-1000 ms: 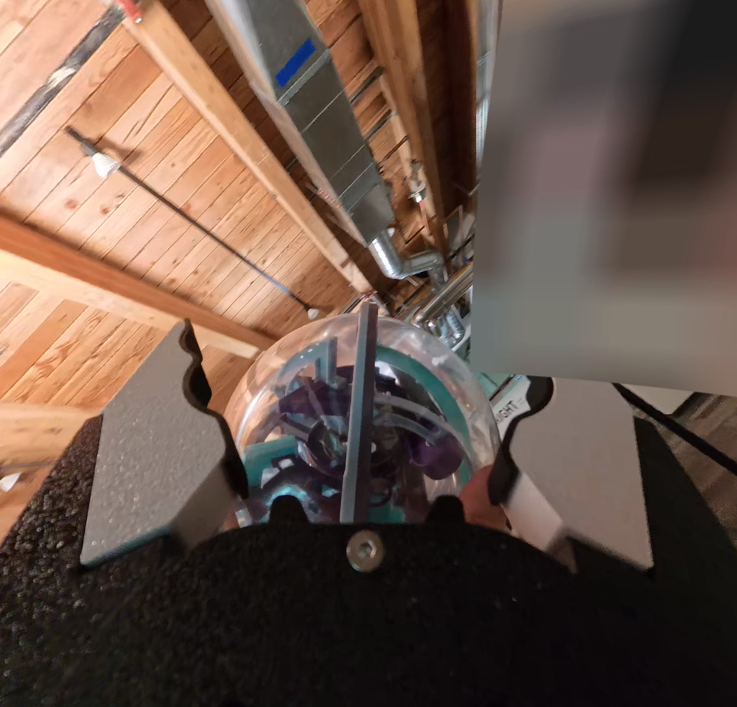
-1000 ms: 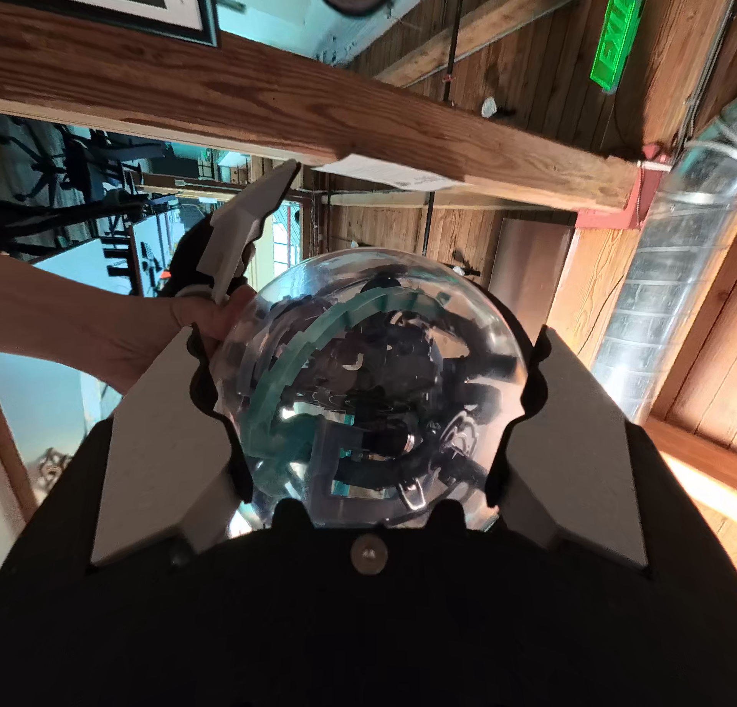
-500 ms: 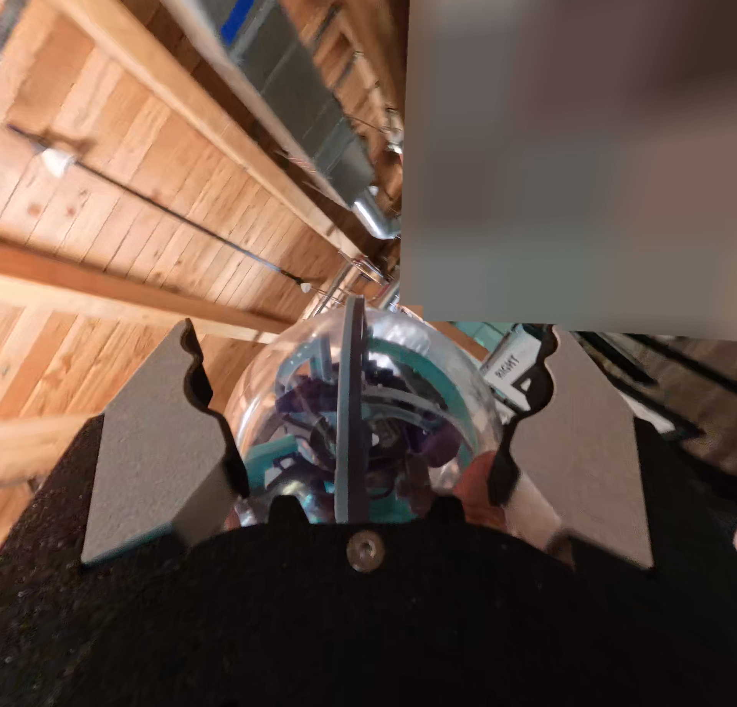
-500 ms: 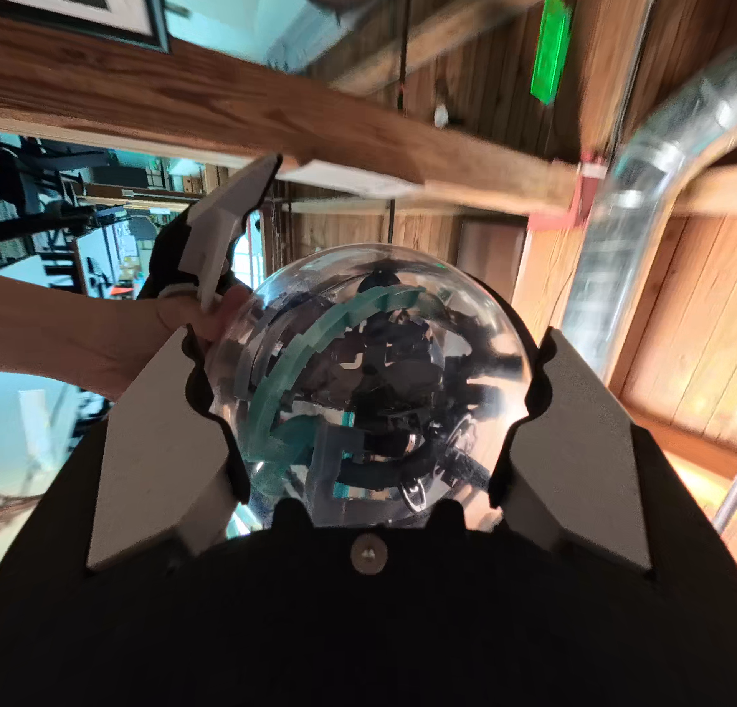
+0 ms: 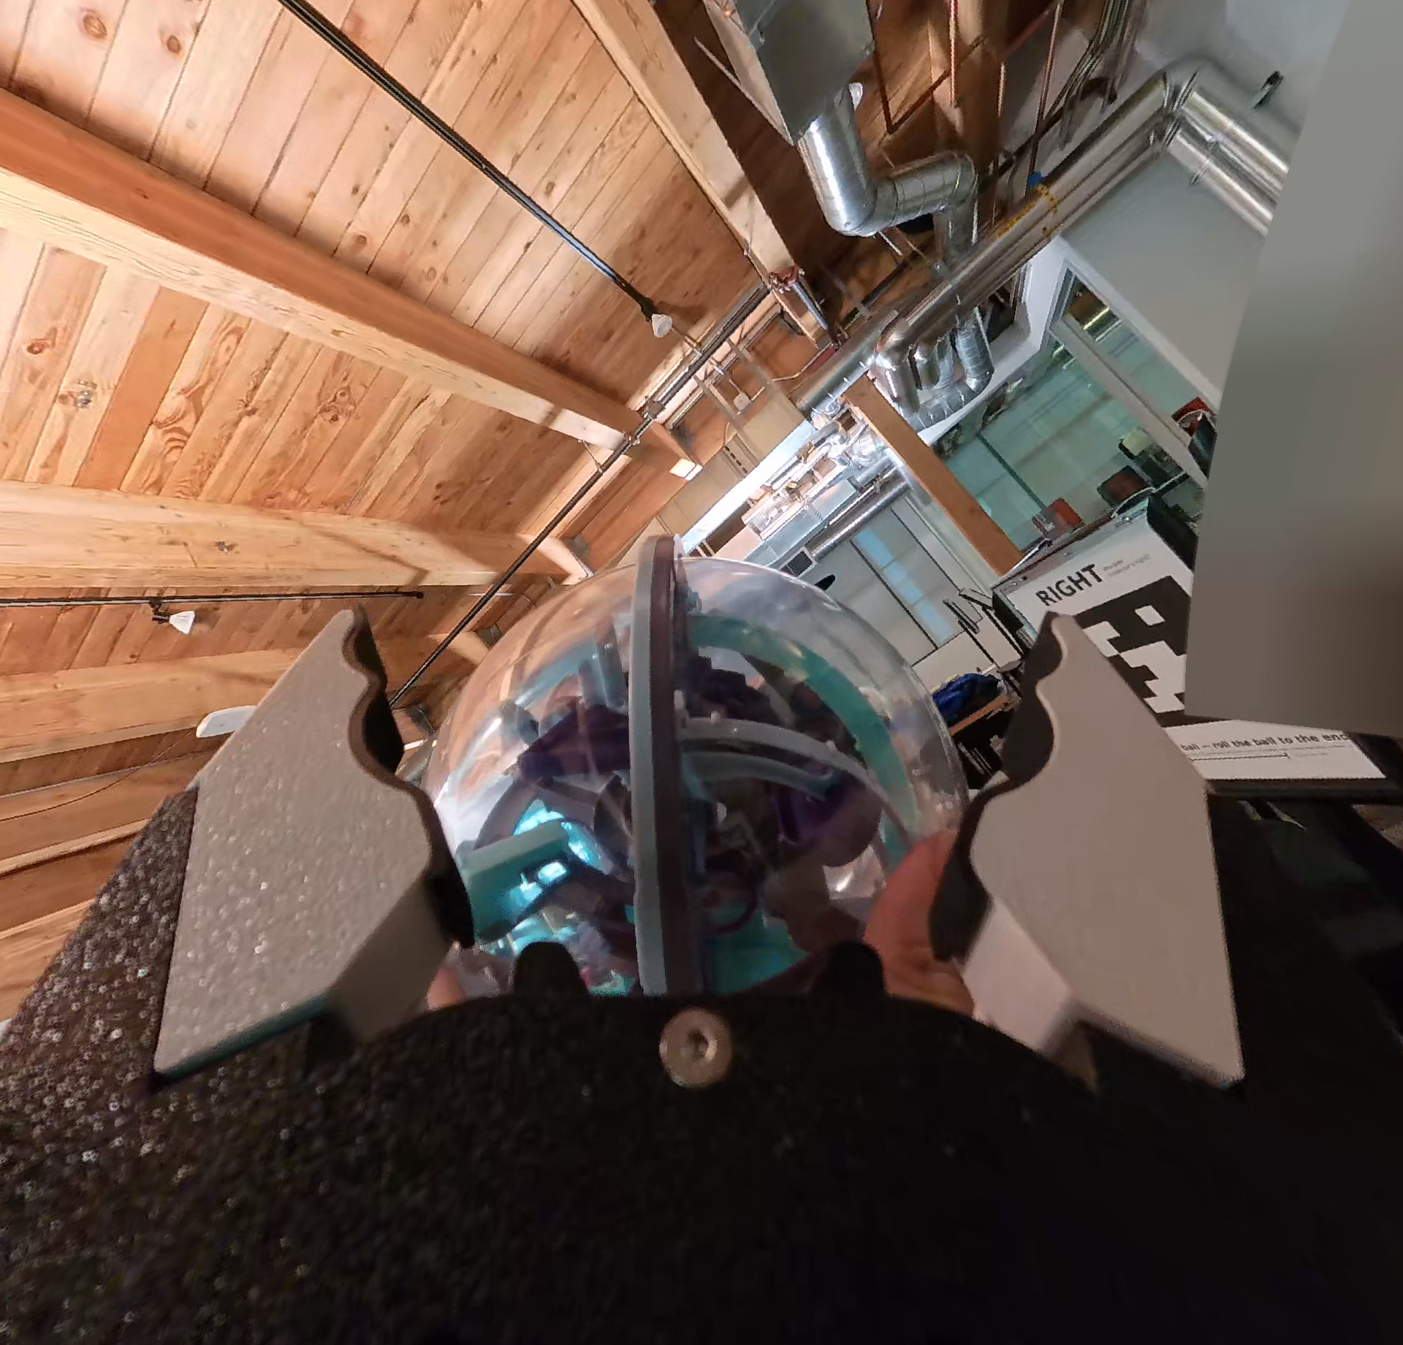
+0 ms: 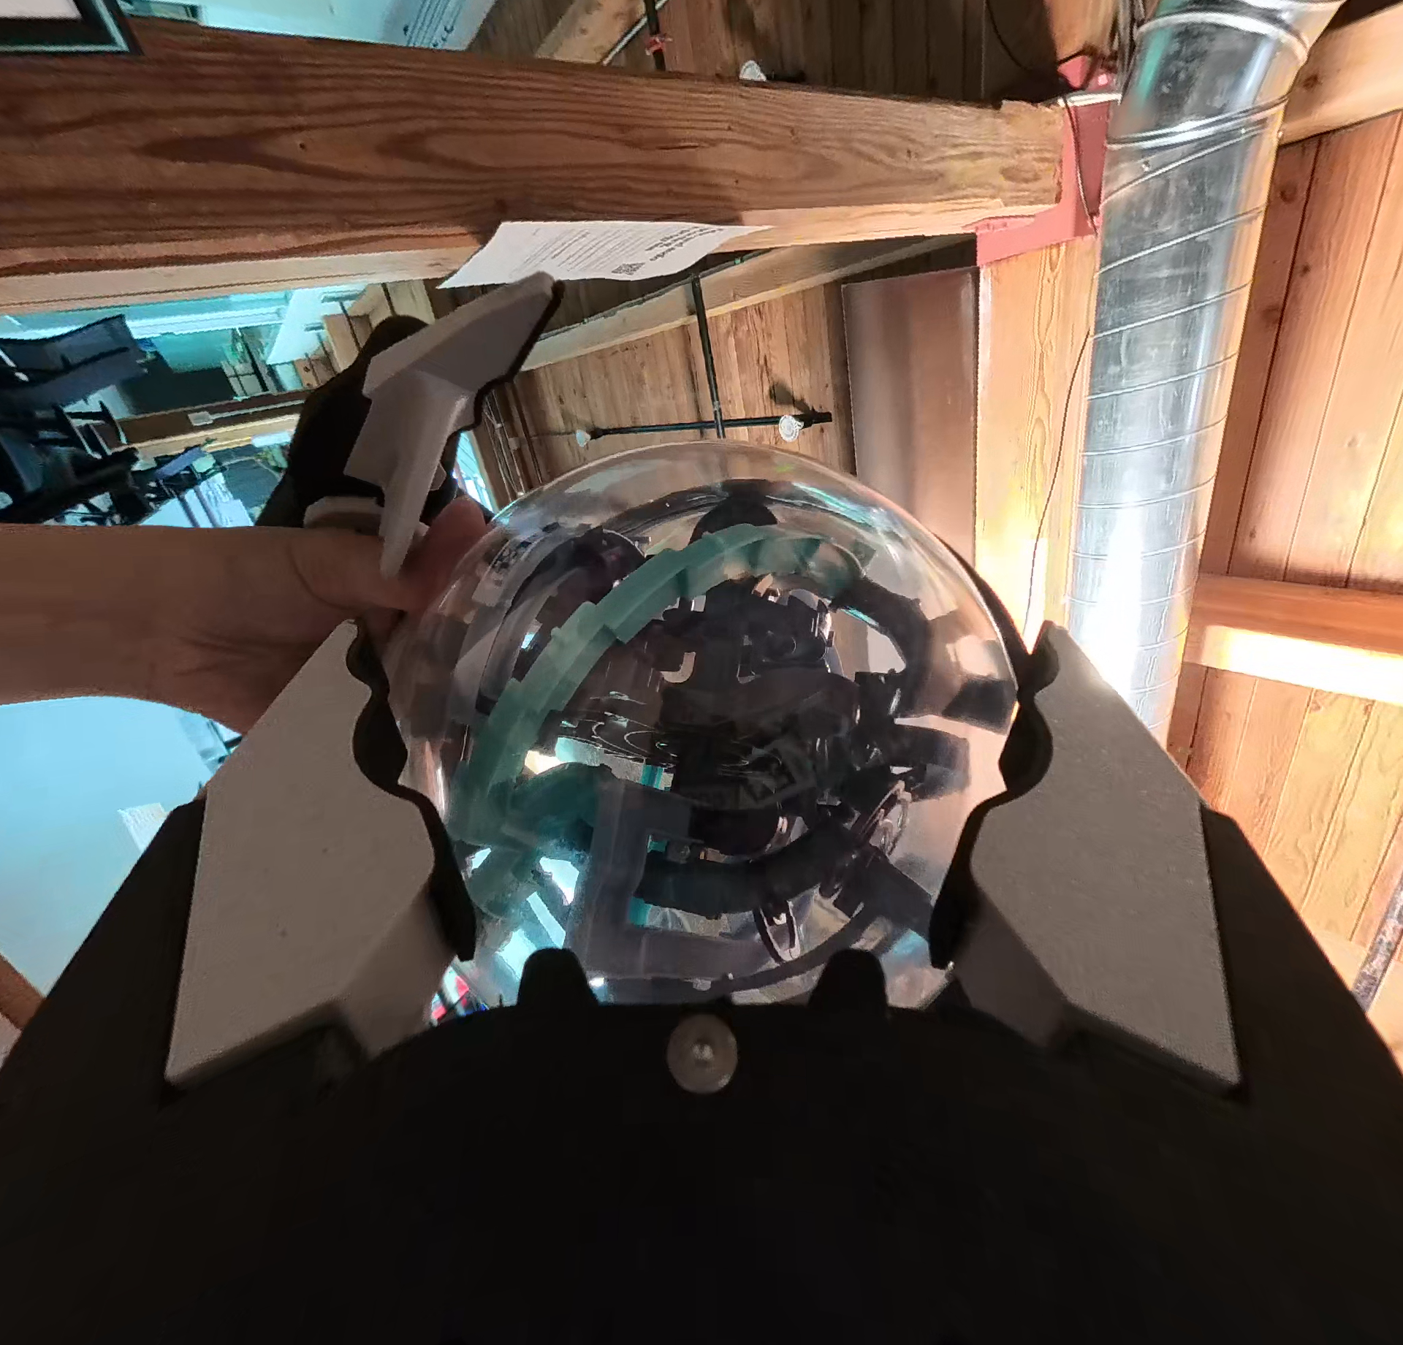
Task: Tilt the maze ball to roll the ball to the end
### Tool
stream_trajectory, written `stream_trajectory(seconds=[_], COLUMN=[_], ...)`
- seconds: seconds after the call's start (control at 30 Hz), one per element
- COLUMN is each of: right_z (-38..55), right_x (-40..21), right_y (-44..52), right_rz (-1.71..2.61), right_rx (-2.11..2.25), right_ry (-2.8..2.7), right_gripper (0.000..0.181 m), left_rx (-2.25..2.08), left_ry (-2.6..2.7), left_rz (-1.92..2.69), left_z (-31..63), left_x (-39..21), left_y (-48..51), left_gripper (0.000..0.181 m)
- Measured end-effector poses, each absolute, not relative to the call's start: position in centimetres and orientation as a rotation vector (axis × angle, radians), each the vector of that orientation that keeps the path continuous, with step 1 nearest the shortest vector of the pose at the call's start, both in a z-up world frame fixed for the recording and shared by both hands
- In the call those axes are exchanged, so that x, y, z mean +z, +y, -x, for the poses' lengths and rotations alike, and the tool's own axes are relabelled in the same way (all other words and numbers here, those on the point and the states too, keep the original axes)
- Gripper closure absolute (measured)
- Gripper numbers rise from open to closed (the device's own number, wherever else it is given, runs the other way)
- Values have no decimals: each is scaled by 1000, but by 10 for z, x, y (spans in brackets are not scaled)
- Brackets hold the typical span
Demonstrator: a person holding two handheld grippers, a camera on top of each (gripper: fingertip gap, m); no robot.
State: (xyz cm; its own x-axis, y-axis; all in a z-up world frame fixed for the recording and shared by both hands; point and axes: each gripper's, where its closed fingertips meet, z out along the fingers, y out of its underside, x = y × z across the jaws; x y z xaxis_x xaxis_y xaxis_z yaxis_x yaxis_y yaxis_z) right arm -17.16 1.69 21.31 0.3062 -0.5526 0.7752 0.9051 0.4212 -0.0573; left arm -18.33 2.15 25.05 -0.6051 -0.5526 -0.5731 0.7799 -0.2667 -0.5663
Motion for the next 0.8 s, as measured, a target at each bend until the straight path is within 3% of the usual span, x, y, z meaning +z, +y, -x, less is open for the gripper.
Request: stream_trajectory(seconds=[0.5, 0.8], right_z=[164, 219], right_x=[200, 208], right_y=[-1, -20], right_rz=[396, 251], right_rx=[-906, -1133], right_ry=[-563, -743], right_gripper=[24, 24], left_rx=[-1763, -1738], left_ry=[1349, 1159], left_rz=[-243, -691], left_z=[166, 237], left_x=[248, 252], left_y=[-2, -18], left_gripper=[24, 24])
